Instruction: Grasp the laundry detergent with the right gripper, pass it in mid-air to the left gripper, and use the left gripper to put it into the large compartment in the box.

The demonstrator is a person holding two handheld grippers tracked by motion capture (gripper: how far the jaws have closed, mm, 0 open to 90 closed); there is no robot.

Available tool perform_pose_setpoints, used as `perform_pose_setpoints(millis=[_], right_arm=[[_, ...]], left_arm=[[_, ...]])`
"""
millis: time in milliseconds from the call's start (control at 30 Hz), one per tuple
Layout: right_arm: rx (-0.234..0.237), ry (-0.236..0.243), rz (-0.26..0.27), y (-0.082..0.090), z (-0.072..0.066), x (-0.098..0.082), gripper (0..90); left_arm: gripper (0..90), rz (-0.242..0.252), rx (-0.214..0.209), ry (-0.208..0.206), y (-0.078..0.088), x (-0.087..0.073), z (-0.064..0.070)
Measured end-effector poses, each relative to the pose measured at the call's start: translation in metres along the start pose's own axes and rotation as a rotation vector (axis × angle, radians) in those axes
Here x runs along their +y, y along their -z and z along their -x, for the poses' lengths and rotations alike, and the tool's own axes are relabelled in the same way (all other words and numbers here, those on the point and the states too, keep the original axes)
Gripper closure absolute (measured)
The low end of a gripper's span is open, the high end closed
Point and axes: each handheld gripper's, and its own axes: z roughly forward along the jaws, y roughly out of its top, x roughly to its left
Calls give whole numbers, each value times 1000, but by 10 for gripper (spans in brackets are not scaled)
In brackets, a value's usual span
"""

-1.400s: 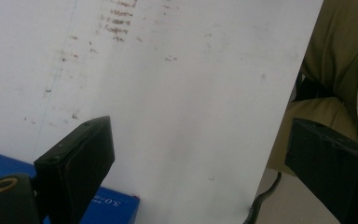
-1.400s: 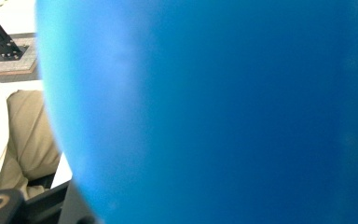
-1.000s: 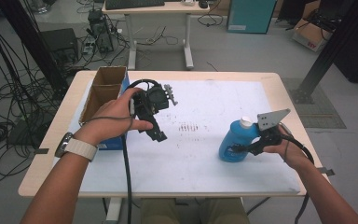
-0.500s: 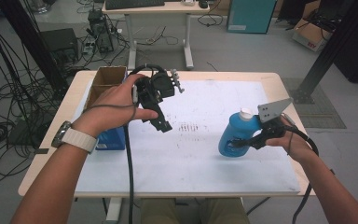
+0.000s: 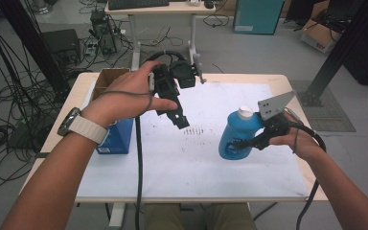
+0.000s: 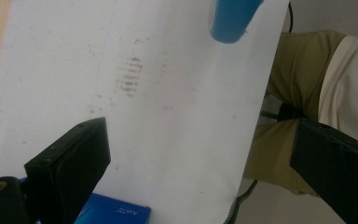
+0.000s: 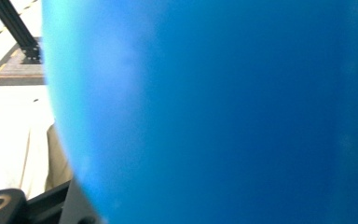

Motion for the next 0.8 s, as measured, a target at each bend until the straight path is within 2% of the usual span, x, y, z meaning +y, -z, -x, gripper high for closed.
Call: perform_pose_setpoints(millis=[300,333,367,400,467,500,533,567,667,733,767,800], right_arm=[[37,6,-36,-14,0,20,440],[39,8,-36,-16,0,22,440],[44,13,-37,-17,1,25,440],[47,16,-39,-19,0,27,440],[52,19,-43,-22,1,30,440],[57,22,-45,-24,1,31,440],[57,23,-46,-24,1,32,440],[58,25,-50,-26,1,33,440],[65,26,-50,-29,2,36,440],[67,29,-46,-30,3,37,440],[67,30,-47,-31,3,38,440],[67,29,-51,-31,3,39,440]], left_arm=[[53,-25,-39,-9,1,14,4],[53,-42,-32,-35,1,16,3],[53,-31,-41,-19,0,17,5],[53,-39,-36,-40,0,18,4],[53,-42,-39,-50,0,21,5],[53,-36,-38,-44,-1,21,6],[53,-14,-42,-21,-2,21,8],[53,-31,-42,-49,-1,23,7],[53,-23,-43,-66,-1,25,8],[53,-13,-41,-68,-2,26,9],[53,-1,-43,-56,-3,26,11],[54,-12,-42,-75,-3,26,10]])
